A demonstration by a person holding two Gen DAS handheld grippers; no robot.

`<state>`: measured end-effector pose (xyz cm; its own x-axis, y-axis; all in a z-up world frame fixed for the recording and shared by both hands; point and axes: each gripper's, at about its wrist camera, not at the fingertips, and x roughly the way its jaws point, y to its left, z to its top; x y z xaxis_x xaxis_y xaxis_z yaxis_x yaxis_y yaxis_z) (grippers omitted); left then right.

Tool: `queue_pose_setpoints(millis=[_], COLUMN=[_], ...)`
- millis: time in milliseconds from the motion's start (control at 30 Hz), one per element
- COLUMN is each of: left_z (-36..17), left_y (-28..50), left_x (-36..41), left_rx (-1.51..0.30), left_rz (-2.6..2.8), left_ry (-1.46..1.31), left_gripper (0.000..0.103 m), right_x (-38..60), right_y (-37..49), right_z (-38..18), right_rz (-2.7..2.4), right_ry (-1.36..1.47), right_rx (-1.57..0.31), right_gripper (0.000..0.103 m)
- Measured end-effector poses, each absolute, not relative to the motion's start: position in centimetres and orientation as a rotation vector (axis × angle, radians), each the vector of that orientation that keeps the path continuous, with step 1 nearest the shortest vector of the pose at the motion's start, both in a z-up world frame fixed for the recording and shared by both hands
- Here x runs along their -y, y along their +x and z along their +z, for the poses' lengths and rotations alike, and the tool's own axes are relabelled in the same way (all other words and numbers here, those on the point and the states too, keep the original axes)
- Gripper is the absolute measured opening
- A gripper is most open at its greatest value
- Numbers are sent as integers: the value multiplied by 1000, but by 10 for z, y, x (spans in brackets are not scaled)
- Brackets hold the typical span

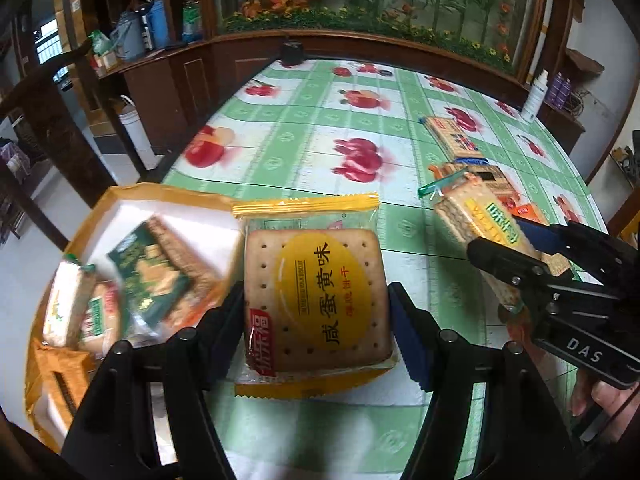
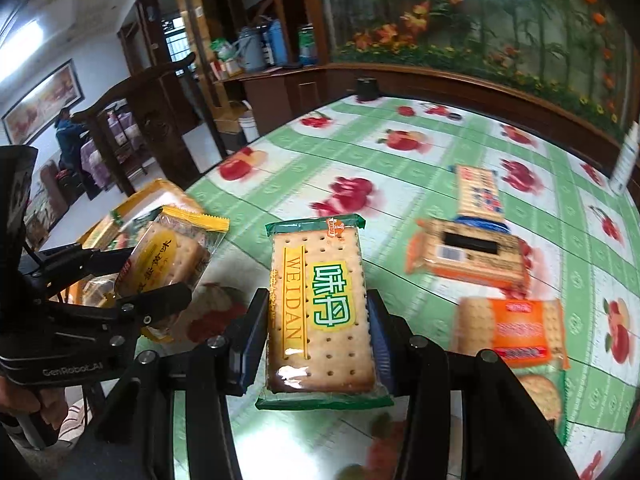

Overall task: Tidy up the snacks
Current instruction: 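Carry both cracker packs to the cardboard box and open both tools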

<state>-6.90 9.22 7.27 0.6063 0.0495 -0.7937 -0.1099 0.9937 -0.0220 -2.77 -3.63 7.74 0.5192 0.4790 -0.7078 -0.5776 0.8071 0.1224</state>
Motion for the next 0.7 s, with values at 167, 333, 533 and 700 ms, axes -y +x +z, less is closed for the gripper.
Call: queue_pose_setpoints(millis=[167,333,533,700], left_z=[83,91,91,82], left_y=[-86,-105,-127,-139], left_x=[-118,-151,-192,-218], left_rx=[-899,-877,-872,-889], left_rz=[121,166,235,279], left_ry=[-84,-120,-162,-189], left_gripper=[70,70,70,70], right_x=[9,-26,-66,-103], right_y=[-32,-38,-43,-40], right_z=[83,87,90,87], right_rz=[684,737,812,870], right_ry=[-157,-196,-237,-263], right_rx=[-790,-784,-778,-791], right_gripper=[47,47,47,47])
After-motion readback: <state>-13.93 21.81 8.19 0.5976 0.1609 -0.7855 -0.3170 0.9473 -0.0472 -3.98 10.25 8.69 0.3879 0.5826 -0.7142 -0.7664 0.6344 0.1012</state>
